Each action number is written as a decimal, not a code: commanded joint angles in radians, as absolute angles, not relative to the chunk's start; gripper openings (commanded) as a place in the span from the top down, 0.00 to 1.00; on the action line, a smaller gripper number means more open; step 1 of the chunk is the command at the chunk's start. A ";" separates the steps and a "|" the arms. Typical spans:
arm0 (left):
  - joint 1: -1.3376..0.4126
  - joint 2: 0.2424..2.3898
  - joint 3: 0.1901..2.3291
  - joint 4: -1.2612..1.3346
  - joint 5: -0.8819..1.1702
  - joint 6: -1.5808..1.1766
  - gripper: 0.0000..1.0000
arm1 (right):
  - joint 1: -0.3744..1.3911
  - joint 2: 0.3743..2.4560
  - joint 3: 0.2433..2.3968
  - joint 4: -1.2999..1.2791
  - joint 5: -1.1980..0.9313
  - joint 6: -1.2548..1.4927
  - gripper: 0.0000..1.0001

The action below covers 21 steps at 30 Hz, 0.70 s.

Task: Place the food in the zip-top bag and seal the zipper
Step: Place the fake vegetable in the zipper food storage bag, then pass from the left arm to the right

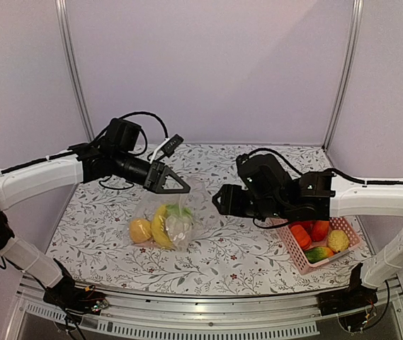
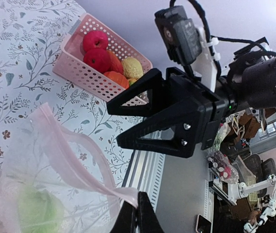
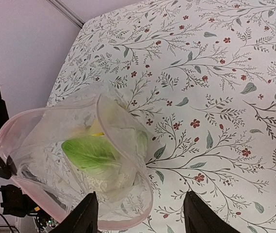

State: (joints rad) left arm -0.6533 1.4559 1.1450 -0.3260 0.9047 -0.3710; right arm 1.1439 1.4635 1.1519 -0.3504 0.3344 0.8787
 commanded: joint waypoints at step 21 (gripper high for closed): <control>-0.604 1.433 1.163 -0.347 0.896 -0.331 1.00 | 1.134 1.535 1.280 -0.315 0.198 0.785 1.00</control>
State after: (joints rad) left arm -0.6495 1.4597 1.1446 -0.3283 0.9031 -0.3630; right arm 1.1358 1.6192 1.2320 -0.3912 0.2455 0.8383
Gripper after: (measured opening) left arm 0.005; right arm 0.007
